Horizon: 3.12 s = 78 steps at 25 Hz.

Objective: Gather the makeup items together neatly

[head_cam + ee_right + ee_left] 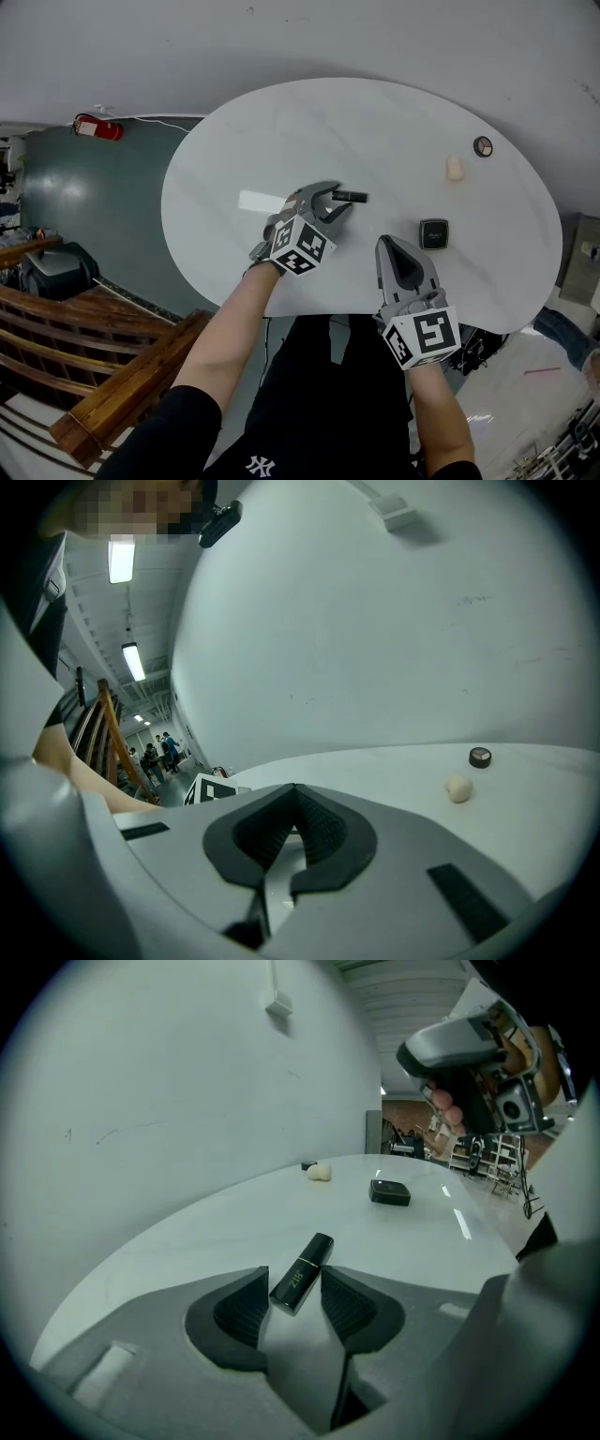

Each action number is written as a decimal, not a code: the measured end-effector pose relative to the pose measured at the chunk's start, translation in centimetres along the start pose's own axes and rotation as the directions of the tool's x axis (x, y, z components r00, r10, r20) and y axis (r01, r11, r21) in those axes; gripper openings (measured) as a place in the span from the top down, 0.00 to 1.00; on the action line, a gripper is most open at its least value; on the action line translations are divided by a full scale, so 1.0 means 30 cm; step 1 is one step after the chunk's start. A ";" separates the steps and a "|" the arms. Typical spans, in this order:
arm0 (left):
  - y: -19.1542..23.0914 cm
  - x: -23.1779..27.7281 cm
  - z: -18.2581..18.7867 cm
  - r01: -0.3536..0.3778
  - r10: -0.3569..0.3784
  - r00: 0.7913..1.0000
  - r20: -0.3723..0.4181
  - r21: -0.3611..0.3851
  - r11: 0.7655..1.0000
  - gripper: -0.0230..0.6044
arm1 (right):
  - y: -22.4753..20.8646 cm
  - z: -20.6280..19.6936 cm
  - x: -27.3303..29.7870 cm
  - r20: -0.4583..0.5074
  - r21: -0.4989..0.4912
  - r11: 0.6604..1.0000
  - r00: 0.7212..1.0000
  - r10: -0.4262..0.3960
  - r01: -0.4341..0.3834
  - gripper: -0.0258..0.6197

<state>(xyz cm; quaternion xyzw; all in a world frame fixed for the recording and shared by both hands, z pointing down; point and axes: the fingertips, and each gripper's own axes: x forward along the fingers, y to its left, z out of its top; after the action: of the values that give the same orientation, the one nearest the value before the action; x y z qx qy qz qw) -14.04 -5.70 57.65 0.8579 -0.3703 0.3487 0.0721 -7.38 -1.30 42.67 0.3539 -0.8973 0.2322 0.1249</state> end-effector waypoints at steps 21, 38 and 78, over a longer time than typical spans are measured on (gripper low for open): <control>0.025 -0.195 -0.075 -0.451 0.452 0.889 -0.073 -0.308 0.838 0.81 | 0.032 -0.008 -0.013 -0.004 0.014 1.000 1.000 -0.003 0.003 0.94; -0.010 -0.330 -0.244 -0.583 0.560 0.801 -0.212 -0.490 0.648 0.81 | 0.151 -0.055 -0.018 -0.032 -0.001 0.999 0.999 0.036 -0.036 0.94; -0.473 -0.138 0.353 -0.094 0.173 0.971 0.163 -0.404 0.910 0.80 | -0.097 0.115 -0.471 0.149 0.043 0.969 0.958 -0.246 0.243 0.94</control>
<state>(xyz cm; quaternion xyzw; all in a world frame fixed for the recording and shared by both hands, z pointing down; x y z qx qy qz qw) -0.54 2.84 48.96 0.8284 -0.4961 0.1855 0.1820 4.58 3.25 35.15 0.4804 -0.8508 0.1979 0.0789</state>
